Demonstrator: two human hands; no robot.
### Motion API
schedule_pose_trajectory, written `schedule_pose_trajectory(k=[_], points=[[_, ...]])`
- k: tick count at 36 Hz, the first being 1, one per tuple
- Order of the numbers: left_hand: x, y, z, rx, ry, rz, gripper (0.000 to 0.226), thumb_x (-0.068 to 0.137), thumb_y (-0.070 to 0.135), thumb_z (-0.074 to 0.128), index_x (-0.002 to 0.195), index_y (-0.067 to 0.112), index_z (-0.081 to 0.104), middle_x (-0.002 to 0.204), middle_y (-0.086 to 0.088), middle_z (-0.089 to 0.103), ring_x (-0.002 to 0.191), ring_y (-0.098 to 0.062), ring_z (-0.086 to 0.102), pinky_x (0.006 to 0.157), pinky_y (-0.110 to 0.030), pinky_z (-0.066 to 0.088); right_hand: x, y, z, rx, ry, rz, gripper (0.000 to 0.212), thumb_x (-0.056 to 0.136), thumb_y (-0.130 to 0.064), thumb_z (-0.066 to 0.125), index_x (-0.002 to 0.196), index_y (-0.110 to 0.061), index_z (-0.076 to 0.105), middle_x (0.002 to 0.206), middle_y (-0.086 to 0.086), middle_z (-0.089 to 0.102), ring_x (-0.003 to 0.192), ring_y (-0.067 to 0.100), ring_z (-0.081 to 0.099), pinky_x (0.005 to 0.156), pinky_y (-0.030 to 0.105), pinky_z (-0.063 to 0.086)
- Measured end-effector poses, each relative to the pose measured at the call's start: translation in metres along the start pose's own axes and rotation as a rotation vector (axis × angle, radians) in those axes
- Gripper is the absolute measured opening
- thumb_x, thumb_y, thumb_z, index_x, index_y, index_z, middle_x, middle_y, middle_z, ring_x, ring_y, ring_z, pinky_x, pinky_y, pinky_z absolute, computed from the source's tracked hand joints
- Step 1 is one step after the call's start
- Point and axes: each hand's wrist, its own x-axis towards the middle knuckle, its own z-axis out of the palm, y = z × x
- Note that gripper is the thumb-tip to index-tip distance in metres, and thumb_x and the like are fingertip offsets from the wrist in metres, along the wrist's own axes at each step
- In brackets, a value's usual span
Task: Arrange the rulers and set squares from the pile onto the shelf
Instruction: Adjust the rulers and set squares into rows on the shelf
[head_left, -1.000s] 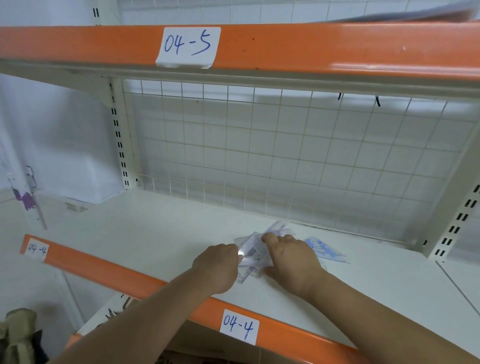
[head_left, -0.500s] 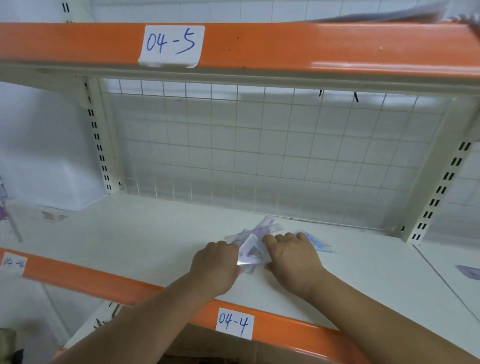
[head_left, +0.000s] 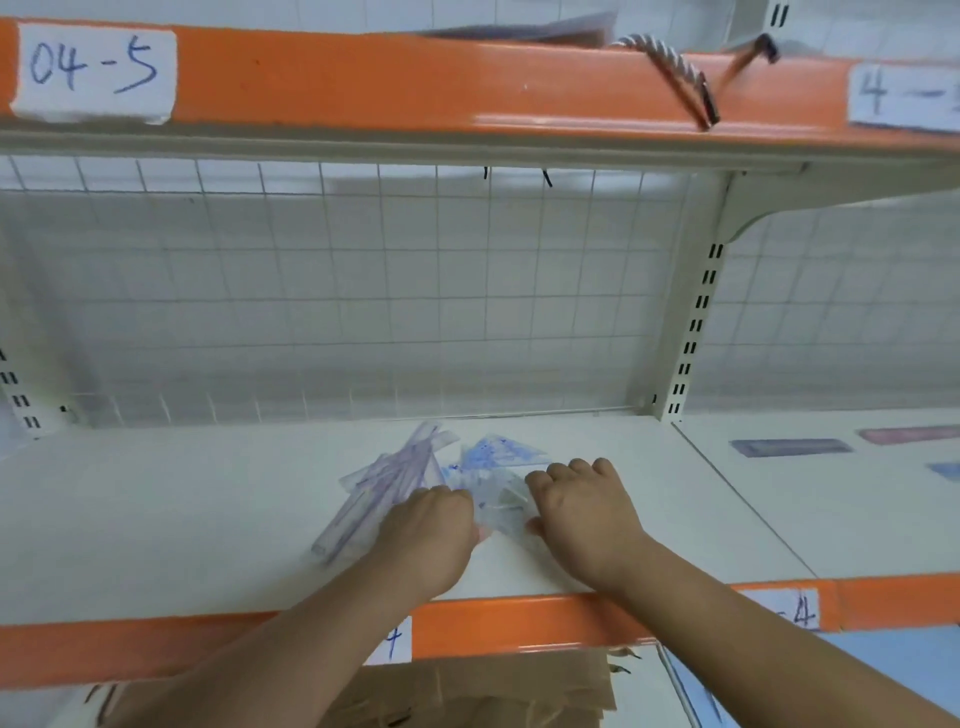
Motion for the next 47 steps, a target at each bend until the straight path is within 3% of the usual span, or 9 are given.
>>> schedule_pose_trajectory(k=[1,2,5,7,17,24,31,37,47], points=[[0.002,0.006,-0.001,0.01,-0.002,0.007,0.034,0.098,0.042,0.045,0.111,0.013,0.056,0.114,-0.007,0.06,0.109,-0.025,0.055,0.081,-0.034,0.043,-0.004,0.006,-0.003,0.004,0.003,0.02,0.039,0.045,-0.04,0.089,0.066,-0.016,0.065,0.06,0.002,0.063,0.056,0.025,0.062,0.059,0.032,0.047],[0.004,0.013,-0.001,0.018,-0.004,0.017,0.035,0.098,0.043,0.045,0.112,0.013,0.056,0.115,-0.006,0.059,0.109,-0.025,0.055,0.081,-0.034,0.043,-0.009,0.011,-0.007,0.006,-0.036,0.03,0.038,0.053,-0.04,0.086,0.074,-0.014,0.066,0.067,0.005,0.066,0.064,0.027,0.064,0.064,0.034,0.046],[0.009,0.035,-0.003,0.024,-0.018,0.051,0.04,0.096,0.047,0.046,0.118,0.015,0.056,0.12,-0.005,0.058,0.112,-0.023,0.053,0.085,-0.034,0.044,-0.021,0.03,-0.009,-0.008,-0.021,0.039,0.035,0.091,-0.035,0.057,0.115,-0.011,0.055,0.113,0.01,0.062,0.108,0.032,0.055,0.092,0.041,0.035],[0.012,0.052,-0.004,0.035,-0.026,0.071,0.041,0.096,0.048,0.046,0.118,0.015,0.055,0.121,-0.005,0.057,0.112,-0.023,0.053,0.085,-0.033,0.044,-0.03,0.045,-0.01,-0.005,-0.047,0.069,0.035,0.095,-0.035,0.05,0.121,-0.012,0.048,0.121,0.008,0.058,0.114,0.03,0.051,0.096,0.04,0.031],[0.025,0.17,-0.005,0.025,-0.054,0.153,0.047,0.096,0.056,0.037,0.113,0.016,0.056,0.115,-0.006,0.057,0.11,-0.024,0.052,0.084,-0.035,0.042,-0.092,0.147,-0.006,-0.033,-0.088,0.181,0.038,0.095,-0.035,0.049,0.126,-0.012,0.044,0.128,0.009,0.054,0.119,0.027,0.048,0.101,0.04,0.028],[0.028,0.27,0.002,0.001,0.008,0.19,0.046,0.103,0.044,0.02,0.113,0.015,0.053,0.115,-0.008,0.059,0.109,-0.028,0.053,0.086,-0.035,0.042,-0.151,0.237,0.001,-0.06,-0.131,0.258,0.034,0.094,-0.03,0.05,0.122,-0.012,0.046,0.123,0.008,0.056,0.115,0.027,0.05,0.096,0.038,0.03],[0.03,0.367,0.013,-0.018,0.007,0.223,0.039,0.104,0.038,0.024,0.112,0.014,0.053,0.115,-0.007,0.058,0.108,-0.027,0.053,0.084,-0.033,0.041,-0.215,0.316,0.008,-0.067,-0.164,0.303,0.026,0.092,-0.02,0.052,0.117,-0.014,0.046,0.115,0.004,0.058,0.106,0.027,0.051,0.091,0.037,0.031],[0.035,0.444,0.026,0.056,-0.018,0.272,0.023,0.098,0.02,0.038,0.112,0.012,0.054,0.117,-0.009,0.056,0.109,-0.03,0.052,0.076,-0.031,0.036,-0.263,0.376,0.008,-0.061,-0.19,0.341,0.031,0.096,-0.03,0.05,0.121,-0.013,0.044,0.12,0.006,0.056,0.112,0.027,0.05,0.093,0.038,0.031],[0.054,0.545,0.033,0.092,-0.047,0.421,0.022,0.092,0.01,0.044,0.111,0.01,0.054,0.115,-0.01,0.056,0.107,-0.029,0.052,0.075,-0.031,0.036,-0.32,0.465,0.022,-0.089,-0.263,0.507,0.038,0.095,-0.032,0.05,0.128,-0.015,0.041,0.13,0.004,0.053,0.122,0.026,0.046,0.103,0.041,0.029]])
